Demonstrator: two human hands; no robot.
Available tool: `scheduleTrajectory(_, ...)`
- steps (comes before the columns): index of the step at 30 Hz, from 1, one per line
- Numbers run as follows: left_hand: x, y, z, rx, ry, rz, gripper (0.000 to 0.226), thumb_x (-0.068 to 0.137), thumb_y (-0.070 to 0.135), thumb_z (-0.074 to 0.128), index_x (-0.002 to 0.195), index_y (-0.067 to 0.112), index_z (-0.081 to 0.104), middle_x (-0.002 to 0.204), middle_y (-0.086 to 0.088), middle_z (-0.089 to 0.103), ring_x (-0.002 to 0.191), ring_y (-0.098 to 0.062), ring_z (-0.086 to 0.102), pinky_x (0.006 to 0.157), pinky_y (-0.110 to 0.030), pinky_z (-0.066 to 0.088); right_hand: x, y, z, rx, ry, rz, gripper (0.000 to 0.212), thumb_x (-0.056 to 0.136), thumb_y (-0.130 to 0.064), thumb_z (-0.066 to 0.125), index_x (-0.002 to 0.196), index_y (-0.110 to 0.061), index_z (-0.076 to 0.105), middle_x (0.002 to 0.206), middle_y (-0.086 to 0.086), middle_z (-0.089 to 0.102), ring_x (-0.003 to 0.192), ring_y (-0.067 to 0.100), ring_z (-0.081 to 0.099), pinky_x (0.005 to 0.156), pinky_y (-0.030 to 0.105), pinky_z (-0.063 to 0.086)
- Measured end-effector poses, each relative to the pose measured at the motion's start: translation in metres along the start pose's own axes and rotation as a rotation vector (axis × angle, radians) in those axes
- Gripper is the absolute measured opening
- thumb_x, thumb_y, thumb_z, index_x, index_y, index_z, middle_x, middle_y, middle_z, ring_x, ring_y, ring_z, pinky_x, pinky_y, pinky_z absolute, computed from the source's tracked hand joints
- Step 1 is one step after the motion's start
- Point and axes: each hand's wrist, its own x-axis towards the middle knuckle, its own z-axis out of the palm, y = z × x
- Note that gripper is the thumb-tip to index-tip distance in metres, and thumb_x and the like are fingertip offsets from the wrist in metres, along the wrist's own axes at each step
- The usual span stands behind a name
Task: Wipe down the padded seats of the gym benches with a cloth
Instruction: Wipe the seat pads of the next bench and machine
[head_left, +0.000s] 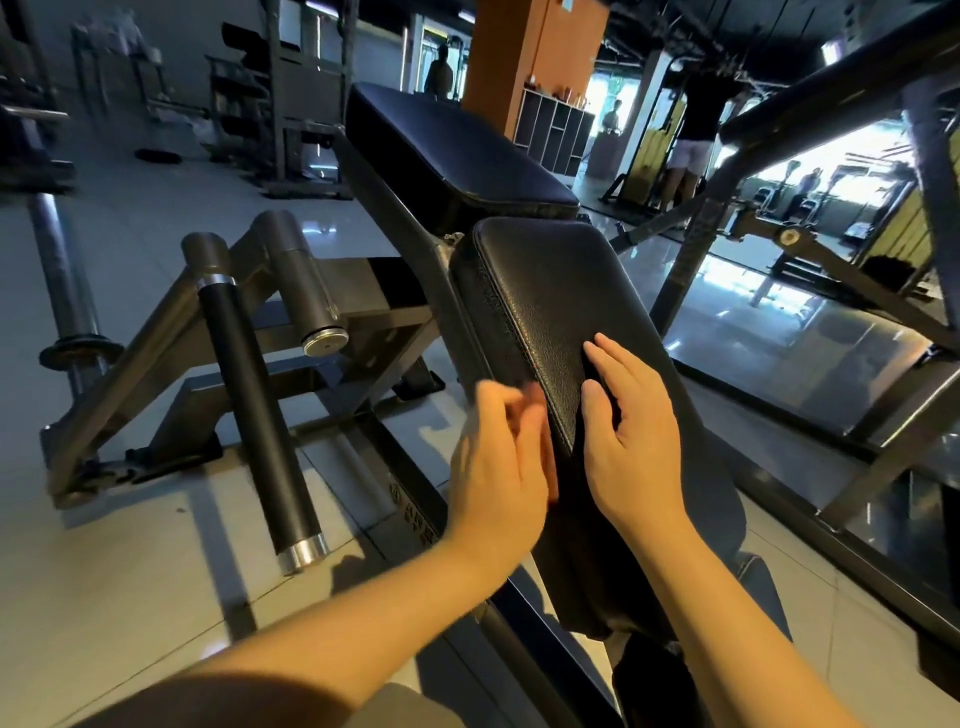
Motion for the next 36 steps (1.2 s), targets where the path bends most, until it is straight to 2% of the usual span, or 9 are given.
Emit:
scheduleTrajectory(3, 0.009, -0.009, -0.012, 0.125, -0.082, 0.085, 0.011, 0.105, 0.044, 0.036, 0.099, 0.036, 0.041, 0.078, 0.01, 0.058, 0.072, -0.005, 0.06, 0.061, -0.02, 0.043, -0.001, -0.001, -0.001, 0.001, -0.005, 0.005, 0.048, 0.102, -0.037, 0.039, 0.145, -0.025, 0.055, 0.152, -0.012, 0.049, 0.142, 0.004, 0.039, 0.12, 0.046, 0.034)
scheduleTrajectory(9, 0.151, 0.003, -0.029, 0.093, 0.28, -0.178, 0.014, 0.108, 0.029, 0.038, 0.111, 0.017, 0.042, 0.088, 0.008, 0.051, 0.079, -0.01, 0.057, 0.07, -0.038, 0.056, 0.0, -0.001, -0.001, 0.011, -0.008, 0.018, 0.047, 0.102, -0.038, 0.039, 0.145, -0.026, 0.055, 0.151, -0.012, 0.05, 0.142, 0.005, 0.039, 0.121, 0.047, 0.033)
scheduleTrajectory(12, 0.133, 0.009, -0.018, 0.075, 0.337, -0.159, 0.011, 0.109, 0.029, 0.038, 0.108, 0.018, 0.041, 0.085, 0.008, 0.053, 0.075, -0.005, 0.056, 0.061, -0.027, 0.048, -0.001, -0.001, -0.001, 0.009, -0.005, 0.014, 0.047, 0.102, -0.038, 0.039, 0.144, -0.026, 0.055, 0.151, -0.012, 0.05, 0.142, 0.004, 0.04, 0.121, 0.045, 0.033)
scheduleTrajectory(16, 0.013, 0.004, 0.003, -0.087, 0.124, -0.179, 0.016, 0.107, 0.045, 0.035, 0.099, 0.033, 0.042, 0.08, 0.002, 0.06, 0.071, -0.011, 0.063, 0.061, -0.036, 0.054, 0.0, -0.002, 0.0, 0.002, 0.007, 0.004, 0.046, 0.102, -0.036, 0.04, 0.144, -0.025, 0.056, 0.15, -0.011, 0.051, 0.141, 0.004, 0.04, 0.121, 0.042, 0.033)
scheduleTrajectory(19, -0.034, 0.001, -0.002, 0.049, -0.098, -0.151, 0.018, 0.099, 0.057, 0.029, 0.095, 0.042, 0.039, 0.078, 0.004, 0.06, 0.07, -0.011, 0.063, 0.06, -0.036, 0.054, 0.0, -0.003, 0.0, -0.003, 0.009, 0.013, 0.047, 0.102, -0.036, 0.04, 0.144, -0.024, 0.056, 0.151, -0.011, 0.051, 0.141, 0.004, 0.04, 0.121, 0.04, 0.033)
scheduleTrajectory(22, 0.024, -0.002, -0.009, 0.009, 0.043, -0.149, 0.014, 0.107, 0.04, 0.036, 0.095, 0.035, 0.04, 0.077, -0.001, 0.06, 0.066, -0.014, 0.063, 0.056, -0.037, 0.052, -0.001, -0.002, -0.001, 0.001, 0.003, 0.007, 0.047, 0.102, -0.037, 0.039, 0.145, -0.025, 0.056, 0.151, -0.012, 0.05, 0.141, 0.003, 0.039, 0.121, 0.04, 0.032)
scheduleTrajectory(26, 0.102, 0.008, -0.016, 0.057, 0.258, -0.234, 0.008, 0.109, 0.027, 0.037, 0.105, 0.021, 0.039, 0.082, 0.006, 0.053, 0.071, -0.003, 0.055, 0.058, -0.021, 0.04, 0.0, -0.002, 0.0, -0.001, 0.001, 0.024, 0.047, 0.102, -0.038, 0.039, 0.144, -0.026, 0.056, 0.151, -0.012, 0.051, 0.141, 0.006, 0.04, 0.121, 0.045, 0.033)
scheduleTrajectory(32, -0.036, 0.003, 0.0, 0.063, -0.101, -0.098, 0.015, 0.101, 0.052, 0.03, 0.095, 0.039, 0.037, 0.079, 0.008, 0.057, 0.072, -0.009, 0.06, 0.059, -0.031, 0.048, 0.001, -0.001, 0.0, 0.0, 0.014, 0.01, 0.042, 0.104, -0.03, 0.044, 0.143, -0.024, 0.057, 0.15, -0.009, 0.052, 0.141, 0.007, 0.041, 0.12, 0.044, 0.034)
scheduleTrajectory(36, 0.014, 0.0, -0.008, -0.016, 0.009, -0.116, 0.011, 0.108, 0.033, 0.039, 0.097, 0.03, 0.041, 0.079, 0.004, 0.058, 0.071, -0.012, 0.062, 0.062, -0.041, 0.052, 0.001, 0.001, 0.0, 0.009, 0.011, -0.005, 0.041, 0.105, -0.028, 0.046, 0.143, -0.022, 0.058, 0.15, -0.009, 0.053, 0.14, 0.006, 0.042, 0.12, 0.041, 0.033)
